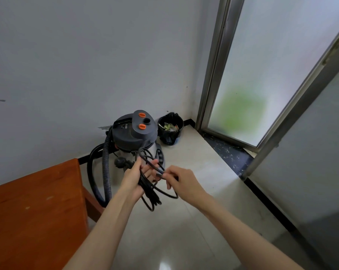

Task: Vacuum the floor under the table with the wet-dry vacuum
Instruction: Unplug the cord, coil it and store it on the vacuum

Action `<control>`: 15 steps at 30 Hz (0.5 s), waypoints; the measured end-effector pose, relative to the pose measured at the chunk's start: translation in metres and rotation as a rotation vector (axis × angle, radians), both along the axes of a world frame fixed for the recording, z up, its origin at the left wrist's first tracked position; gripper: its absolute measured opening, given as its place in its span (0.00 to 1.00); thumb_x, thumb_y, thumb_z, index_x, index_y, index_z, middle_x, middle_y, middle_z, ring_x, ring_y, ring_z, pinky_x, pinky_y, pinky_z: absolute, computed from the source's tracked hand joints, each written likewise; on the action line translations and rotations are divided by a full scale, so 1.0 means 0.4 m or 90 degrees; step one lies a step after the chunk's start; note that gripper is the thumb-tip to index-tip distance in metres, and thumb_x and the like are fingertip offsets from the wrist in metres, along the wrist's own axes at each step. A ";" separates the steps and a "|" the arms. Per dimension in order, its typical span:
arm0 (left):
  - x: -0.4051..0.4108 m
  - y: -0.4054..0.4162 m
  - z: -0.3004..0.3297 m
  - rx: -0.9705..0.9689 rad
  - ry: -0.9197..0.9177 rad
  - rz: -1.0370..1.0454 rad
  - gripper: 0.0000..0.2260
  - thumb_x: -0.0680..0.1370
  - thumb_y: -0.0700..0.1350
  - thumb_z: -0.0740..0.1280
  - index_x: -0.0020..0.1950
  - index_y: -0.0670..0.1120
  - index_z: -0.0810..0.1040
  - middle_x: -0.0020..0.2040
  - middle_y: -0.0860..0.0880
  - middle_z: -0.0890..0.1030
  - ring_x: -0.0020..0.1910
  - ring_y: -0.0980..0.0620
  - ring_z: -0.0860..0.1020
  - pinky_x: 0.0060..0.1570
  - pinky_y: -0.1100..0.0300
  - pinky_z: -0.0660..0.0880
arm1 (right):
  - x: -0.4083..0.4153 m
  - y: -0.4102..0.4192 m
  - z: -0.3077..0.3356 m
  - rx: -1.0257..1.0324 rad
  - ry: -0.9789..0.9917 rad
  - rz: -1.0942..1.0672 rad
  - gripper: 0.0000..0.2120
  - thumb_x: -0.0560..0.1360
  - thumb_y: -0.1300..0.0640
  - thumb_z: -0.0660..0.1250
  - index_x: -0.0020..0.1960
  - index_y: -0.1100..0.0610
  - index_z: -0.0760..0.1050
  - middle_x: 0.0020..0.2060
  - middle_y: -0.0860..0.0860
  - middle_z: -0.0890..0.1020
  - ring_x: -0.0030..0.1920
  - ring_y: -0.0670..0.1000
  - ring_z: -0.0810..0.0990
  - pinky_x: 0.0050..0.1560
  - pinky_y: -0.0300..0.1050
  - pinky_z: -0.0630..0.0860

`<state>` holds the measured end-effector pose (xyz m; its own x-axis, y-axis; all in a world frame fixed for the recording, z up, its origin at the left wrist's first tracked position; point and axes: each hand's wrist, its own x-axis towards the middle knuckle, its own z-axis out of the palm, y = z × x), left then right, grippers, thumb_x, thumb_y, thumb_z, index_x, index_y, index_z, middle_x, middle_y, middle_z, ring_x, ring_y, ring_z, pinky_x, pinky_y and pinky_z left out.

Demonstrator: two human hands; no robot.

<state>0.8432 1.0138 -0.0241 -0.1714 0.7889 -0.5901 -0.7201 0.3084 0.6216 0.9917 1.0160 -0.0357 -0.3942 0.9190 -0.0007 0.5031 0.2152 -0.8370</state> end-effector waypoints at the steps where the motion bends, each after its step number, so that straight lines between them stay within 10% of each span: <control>1: -0.001 0.001 0.005 0.011 -0.001 0.012 0.16 0.83 0.48 0.56 0.37 0.44 0.66 0.38 0.40 0.83 0.37 0.47 0.82 0.30 0.59 0.79 | 0.006 -0.010 -0.006 0.003 -0.020 0.013 0.09 0.79 0.58 0.63 0.47 0.62 0.78 0.32 0.50 0.78 0.29 0.40 0.73 0.35 0.30 0.68; 6: -0.023 0.019 0.021 0.044 -0.020 0.013 0.14 0.82 0.49 0.56 0.44 0.41 0.71 0.33 0.44 0.82 0.26 0.52 0.80 0.36 0.57 0.79 | 0.006 -0.036 0.001 0.062 -0.042 0.064 0.09 0.78 0.57 0.65 0.47 0.62 0.81 0.37 0.48 0.77 0.34 0.38 0.71 0.38 0.28 0.66; 11: -0.047 0.027 0.066 0.068 -0.101 -0.060 0.12 0.80 0.48 0.60 0.41 0.42 0.69 0.23 0.50 0.67 0.16 0.58 0.60 0.19 0.69 0.66 | 0.009 -0.027 -0.026 -0.007 -0.137 0.136 0.16 0.77 0.50 0.67 0.33 0.53 0.69 0.28 0.48 0.70 0.29 0.45 0.67 0.32 0.35 0.63; 15: -0.059 0.008 0.112 0.145 -0.079 -0.153 0.09 0.75 0.48 0.63 0.42 0.42 0.72 0.20 0.53 0.62 0.15 0.59 0.59 0.17 0.70 0.60 | 0.045 -0.004 -0.097 -0.072 -0.246 0.152 0.19 0.77 0.48 0.64 0.42 0.66 0.76 0.39 0.61 0.81 0.38 0.53 0.75 0.39 0.43 0.67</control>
<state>0.8196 1.0170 0.0206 0.0963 0.9119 -0.3989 -0.7179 0.3412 0.6068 1.0098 1.0144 -0.0746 -0.5454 0.7885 -0.2843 0.7303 0.2806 -0.6228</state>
